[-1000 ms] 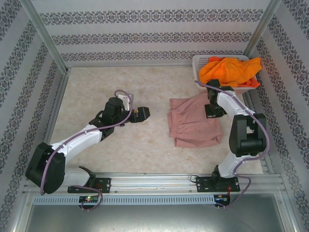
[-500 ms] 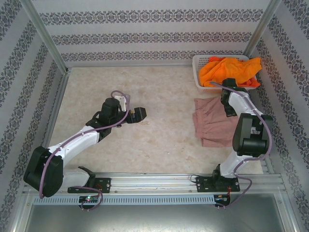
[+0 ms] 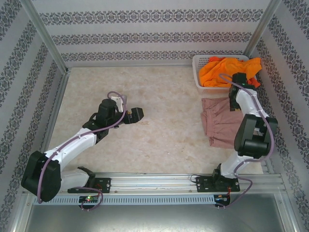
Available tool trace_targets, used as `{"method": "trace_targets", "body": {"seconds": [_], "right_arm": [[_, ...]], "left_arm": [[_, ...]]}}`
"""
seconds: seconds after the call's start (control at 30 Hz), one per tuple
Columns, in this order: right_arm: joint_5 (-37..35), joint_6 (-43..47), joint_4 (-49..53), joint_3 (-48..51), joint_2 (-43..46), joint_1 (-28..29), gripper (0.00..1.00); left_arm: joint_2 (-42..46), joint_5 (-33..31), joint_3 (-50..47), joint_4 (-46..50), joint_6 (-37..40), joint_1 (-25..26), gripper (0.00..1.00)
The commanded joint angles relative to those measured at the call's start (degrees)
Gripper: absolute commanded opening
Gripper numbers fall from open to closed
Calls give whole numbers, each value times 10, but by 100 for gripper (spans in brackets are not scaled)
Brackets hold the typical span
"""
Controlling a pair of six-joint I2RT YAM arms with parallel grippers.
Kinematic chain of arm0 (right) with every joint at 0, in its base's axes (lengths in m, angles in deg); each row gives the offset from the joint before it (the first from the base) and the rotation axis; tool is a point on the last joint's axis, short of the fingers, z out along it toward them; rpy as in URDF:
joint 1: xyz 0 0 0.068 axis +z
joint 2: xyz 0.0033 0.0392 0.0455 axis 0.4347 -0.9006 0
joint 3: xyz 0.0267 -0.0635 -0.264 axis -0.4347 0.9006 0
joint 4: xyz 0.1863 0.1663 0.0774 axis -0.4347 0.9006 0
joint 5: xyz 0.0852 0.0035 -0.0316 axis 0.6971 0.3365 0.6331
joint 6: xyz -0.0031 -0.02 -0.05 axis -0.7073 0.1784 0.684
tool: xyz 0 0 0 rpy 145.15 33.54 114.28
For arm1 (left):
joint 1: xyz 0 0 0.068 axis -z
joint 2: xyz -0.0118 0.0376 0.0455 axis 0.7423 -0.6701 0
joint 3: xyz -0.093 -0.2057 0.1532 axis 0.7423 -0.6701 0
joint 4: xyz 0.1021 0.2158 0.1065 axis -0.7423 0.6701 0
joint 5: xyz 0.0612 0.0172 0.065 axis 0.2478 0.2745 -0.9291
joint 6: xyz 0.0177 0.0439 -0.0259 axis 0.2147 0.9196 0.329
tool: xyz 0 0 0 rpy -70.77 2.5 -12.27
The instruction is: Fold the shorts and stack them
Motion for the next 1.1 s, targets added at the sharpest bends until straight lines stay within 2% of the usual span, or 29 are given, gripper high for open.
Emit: {"method": "trace_targets", "body": {"seconds": [0.0, 0.03, 0.1, 0.17, 0.27, 0.47, 0.7, 0.77, 0.93, 1.07], "right_arm": [[243, -122, -3, -40, 89, -3, 92], [304, -154, -21, -48, 102, -3, 94], [383, -214, -44, -80, 100, 2, 94], [415, -243, -53, -133, 73, 14, 94], [401, -253, -31, -236, 5, 39, 95], [295, -247, 4, -417, -149, 68, 94], [182, -209, 44, -584, -317, 67, 84], [171, -209, 54, -619, -355, 64, 79], [174, -221, 66, -672, -432, 55, 75], [188, -225, 68, -693, -470, 51, 63]], "left_arm": [[13, -8, -11, 5, 3, -6, 100], [12, -7, -12, 1, 0, -7, 100], [10, -5, -15, -9, -7, -6, 100], [9, -3, -15, -14, -13, -6, 100], [10, -3, -15, -13, -15, -7, 100], [26, -8, -18, 2, -16, -7, 100], [55, -23, -28, 25, -15, -7, 100], [60, -24, -31, 27, -15, -7, 100], [64, -24, -37, 29, -20, -8, 100], [71, -26, -44, 30, -20, -7, 100]]}}
